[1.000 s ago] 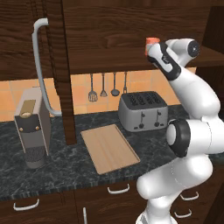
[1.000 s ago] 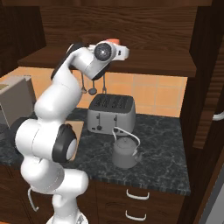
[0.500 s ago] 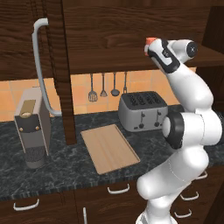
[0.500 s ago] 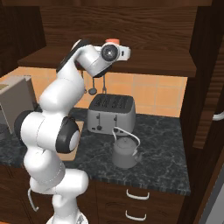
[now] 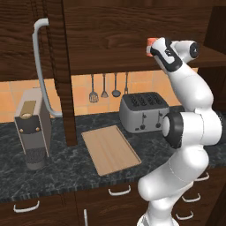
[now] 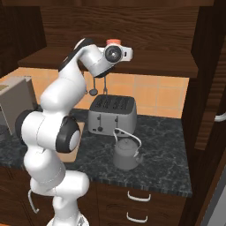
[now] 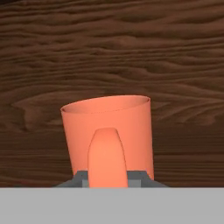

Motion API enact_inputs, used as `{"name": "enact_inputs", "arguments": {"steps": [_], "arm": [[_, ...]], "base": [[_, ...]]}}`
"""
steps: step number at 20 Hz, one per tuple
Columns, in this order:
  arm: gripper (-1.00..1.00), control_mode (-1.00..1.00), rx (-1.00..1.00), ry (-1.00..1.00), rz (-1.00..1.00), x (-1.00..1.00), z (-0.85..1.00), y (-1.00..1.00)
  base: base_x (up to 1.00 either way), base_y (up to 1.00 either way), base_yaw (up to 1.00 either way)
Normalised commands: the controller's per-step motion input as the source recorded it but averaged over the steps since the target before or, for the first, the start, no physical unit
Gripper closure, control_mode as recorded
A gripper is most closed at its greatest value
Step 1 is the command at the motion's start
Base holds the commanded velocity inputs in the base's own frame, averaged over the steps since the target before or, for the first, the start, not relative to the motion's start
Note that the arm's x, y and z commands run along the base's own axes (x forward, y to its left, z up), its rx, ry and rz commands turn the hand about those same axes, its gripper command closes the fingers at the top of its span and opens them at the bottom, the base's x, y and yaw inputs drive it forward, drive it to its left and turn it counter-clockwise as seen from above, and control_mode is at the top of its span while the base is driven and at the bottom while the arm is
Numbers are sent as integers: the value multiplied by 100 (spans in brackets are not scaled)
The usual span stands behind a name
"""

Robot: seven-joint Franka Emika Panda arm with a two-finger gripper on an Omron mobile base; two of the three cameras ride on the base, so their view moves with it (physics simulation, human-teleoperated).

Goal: Pick the kettle from the counter and place it on the tray. Then pick the mug from the cabinet and place it on the tray. Then close the cabinet doors.

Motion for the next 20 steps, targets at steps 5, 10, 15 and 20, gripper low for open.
{"name": "enact_inputs", "arguments": {"steps": [5, 10, 15, 20], "arm": [[100, -100, 0, -2, 0, -24, -1, 0], [100, -100, 2, -20, 0, -88, -1, 0], [100, -100, 0, -14, 4, -100, -11, 22], [100, -100, 0, -1, 6, -100, -6, 52]], "base": [[0, 0, 0], [0, 0, 0], [0, 0, 0], [0, 0, 0]]}}
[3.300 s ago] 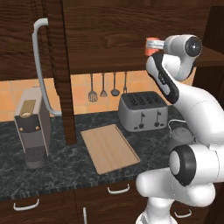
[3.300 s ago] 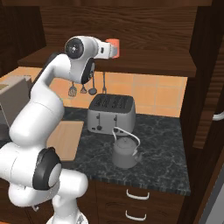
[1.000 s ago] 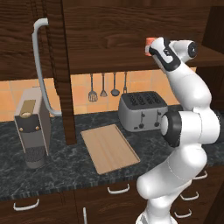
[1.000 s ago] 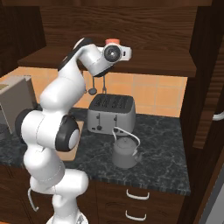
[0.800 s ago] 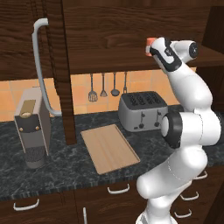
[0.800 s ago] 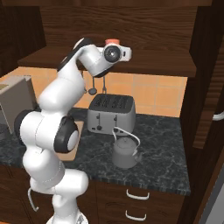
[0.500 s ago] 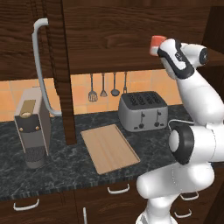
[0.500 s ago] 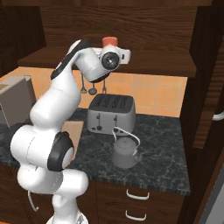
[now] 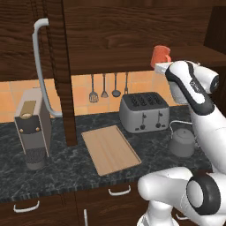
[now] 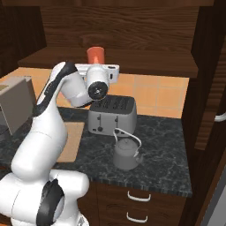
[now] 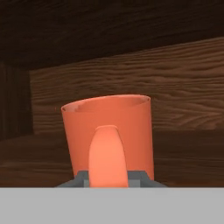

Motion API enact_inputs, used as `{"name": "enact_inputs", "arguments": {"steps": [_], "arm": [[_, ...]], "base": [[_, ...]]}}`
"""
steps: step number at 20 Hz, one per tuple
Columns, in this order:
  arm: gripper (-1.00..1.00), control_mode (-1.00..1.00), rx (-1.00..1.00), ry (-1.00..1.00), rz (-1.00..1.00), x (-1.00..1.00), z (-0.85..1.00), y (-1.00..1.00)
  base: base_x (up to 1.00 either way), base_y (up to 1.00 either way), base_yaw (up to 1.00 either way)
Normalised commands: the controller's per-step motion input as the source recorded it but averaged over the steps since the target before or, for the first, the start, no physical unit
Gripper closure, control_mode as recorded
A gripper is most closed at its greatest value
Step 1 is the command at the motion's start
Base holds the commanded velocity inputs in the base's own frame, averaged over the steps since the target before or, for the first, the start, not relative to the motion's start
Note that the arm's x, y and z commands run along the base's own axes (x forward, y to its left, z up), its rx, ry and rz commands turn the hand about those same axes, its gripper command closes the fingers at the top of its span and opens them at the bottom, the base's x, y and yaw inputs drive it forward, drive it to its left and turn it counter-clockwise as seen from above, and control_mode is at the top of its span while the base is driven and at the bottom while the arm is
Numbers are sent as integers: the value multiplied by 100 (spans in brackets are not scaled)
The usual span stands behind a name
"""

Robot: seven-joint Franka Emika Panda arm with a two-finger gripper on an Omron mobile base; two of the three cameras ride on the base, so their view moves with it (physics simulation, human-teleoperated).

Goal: Pick the kettle from the counter and place it on the tray. Then pick the mug from the cabinet and place it on the tray. Then close the cabinet doors.

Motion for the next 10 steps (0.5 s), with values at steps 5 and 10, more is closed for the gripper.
{"name": "enact_inputs", "arguments": {"steps": [5, 10], "arm": [[100, -100, 0, -4, 14, -100, 0, 58], [100, -100, 0, -1, 18, -100, 0, 48]], "base": [[0, 0, 0], [0, 0, 0]]}}
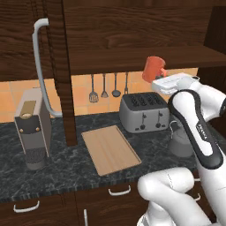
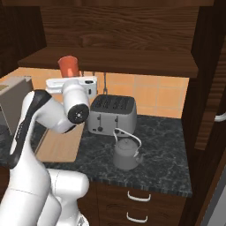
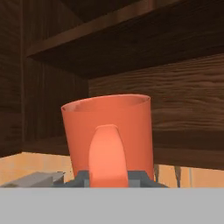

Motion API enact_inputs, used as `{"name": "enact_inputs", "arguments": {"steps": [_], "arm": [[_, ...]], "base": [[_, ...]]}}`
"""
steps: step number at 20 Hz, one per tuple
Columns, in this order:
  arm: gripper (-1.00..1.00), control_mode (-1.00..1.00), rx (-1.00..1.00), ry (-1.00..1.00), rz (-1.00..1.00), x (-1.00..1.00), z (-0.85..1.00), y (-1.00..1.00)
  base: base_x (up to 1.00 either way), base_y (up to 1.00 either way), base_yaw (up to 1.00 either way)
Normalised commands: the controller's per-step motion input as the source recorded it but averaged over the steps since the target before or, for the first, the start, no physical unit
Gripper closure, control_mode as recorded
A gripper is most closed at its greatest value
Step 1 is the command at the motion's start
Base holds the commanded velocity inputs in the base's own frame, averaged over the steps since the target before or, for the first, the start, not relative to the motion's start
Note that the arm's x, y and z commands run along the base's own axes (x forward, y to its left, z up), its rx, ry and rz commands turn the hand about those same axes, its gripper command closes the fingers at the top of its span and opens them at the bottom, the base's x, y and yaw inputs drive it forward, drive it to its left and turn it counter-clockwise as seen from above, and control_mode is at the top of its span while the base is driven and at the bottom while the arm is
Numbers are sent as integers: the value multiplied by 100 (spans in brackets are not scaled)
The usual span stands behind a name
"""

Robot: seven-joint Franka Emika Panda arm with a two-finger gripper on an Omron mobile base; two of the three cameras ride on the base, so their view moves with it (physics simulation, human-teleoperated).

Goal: Pick the kettle from the counter and place it on the tray. Then pick the mug from the cabinet and place it on the tray. Then close the cabinet doors.

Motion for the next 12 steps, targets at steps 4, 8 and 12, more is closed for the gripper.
{"name": "enact_inputs", "arguments": {"steps": [4, 8, 12], "arm": [[100, -100, 0, 0, 20, -100, -2, 58], [100, -100, 0, 0, 23, -92, -8, 53], [100, -100, 0, 0, 29, -79, -28, 36]], "base": [[0, 0, 0], [0, 0, 0], [0, 0, 0]]}}
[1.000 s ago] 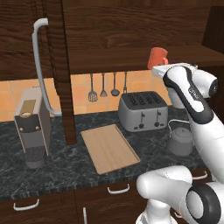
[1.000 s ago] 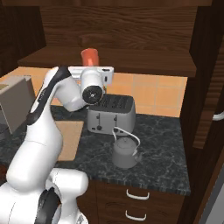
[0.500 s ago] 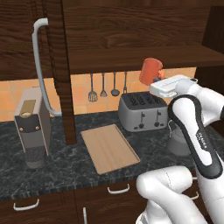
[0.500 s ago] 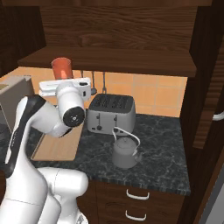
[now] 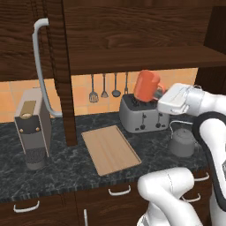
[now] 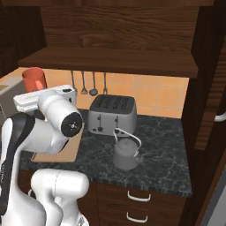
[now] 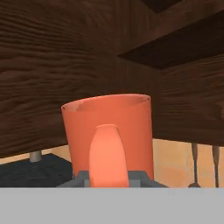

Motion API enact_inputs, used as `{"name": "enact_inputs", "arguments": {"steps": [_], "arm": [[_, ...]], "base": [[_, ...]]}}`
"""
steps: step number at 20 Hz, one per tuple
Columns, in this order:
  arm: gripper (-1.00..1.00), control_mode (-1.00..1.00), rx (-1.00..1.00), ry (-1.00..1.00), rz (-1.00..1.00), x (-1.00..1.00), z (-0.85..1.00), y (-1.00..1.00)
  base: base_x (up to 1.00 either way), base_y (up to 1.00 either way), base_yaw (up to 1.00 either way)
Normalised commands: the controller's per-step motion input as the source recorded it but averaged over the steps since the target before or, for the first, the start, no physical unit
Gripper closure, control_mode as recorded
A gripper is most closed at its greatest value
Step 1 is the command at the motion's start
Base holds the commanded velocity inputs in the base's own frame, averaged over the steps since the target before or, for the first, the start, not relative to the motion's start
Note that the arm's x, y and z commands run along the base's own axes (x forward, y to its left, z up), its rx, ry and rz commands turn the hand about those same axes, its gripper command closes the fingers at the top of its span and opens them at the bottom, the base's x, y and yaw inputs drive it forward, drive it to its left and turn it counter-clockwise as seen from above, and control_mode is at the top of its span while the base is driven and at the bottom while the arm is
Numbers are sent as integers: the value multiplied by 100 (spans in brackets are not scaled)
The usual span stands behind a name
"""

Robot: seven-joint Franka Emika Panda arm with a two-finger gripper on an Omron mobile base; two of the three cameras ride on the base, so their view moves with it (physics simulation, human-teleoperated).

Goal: Pick the kettle from the counter and place it on the tray. Then pick the mug from the cabinet and place it on the tray. Then close the cabinet doors.

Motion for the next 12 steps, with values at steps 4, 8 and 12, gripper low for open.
{"name": "enact_inputs", "arguments": {"steps": [4, 8, 12], "arm": [[100, -100, 0, 0, 30, -65, -43, 23], [100, -100, -1, 0, 25, -65, -53, 32], [100, -100, -8, 1, 7, -2, -65, 62]], "base": [[0, 0, 0], [0, 0, 0], [0, 0, 0]]}}
